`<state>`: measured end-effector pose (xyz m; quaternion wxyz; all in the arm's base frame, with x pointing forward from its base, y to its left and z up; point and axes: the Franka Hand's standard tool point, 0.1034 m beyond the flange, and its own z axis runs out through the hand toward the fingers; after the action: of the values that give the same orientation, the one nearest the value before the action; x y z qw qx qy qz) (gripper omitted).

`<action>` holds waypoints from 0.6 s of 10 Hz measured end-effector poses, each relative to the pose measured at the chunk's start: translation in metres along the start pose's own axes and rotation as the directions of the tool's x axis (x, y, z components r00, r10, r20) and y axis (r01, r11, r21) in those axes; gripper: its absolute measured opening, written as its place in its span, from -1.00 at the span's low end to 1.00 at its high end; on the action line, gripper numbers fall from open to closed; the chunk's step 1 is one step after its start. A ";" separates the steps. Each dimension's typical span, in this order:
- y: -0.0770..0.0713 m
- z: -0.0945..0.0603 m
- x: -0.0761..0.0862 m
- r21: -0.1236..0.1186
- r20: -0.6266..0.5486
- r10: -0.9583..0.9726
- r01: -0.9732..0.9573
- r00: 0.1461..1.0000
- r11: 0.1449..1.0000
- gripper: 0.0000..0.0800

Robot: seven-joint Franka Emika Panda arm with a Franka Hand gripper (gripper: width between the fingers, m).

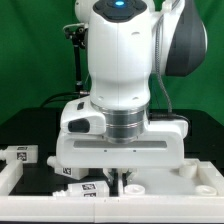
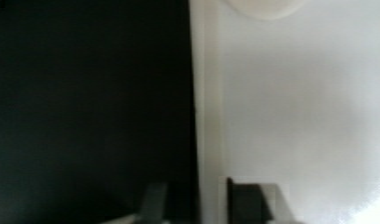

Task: Assemble one leg

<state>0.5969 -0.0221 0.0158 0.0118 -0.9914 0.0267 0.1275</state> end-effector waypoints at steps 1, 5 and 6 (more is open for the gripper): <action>0.000 0.000 0.000 0.000 0.000 0.000 0.000 1.000 1.000 -0.47; -0.001 -0.017 -0.022 0.006 0.016 -0.020 0.020 1.000 1.000 0.53; 0.006 -0.022 -0.028 0.009 0.016 -0.030 0.029 0.999 1.000 0.53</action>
Offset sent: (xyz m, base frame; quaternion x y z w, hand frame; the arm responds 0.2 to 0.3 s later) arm -0.0341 0.0062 0.0265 0.0118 -0.0412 0.0245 0.9988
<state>0.5755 -0.0271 0.0442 0.0185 -0.9906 0.0126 0.1351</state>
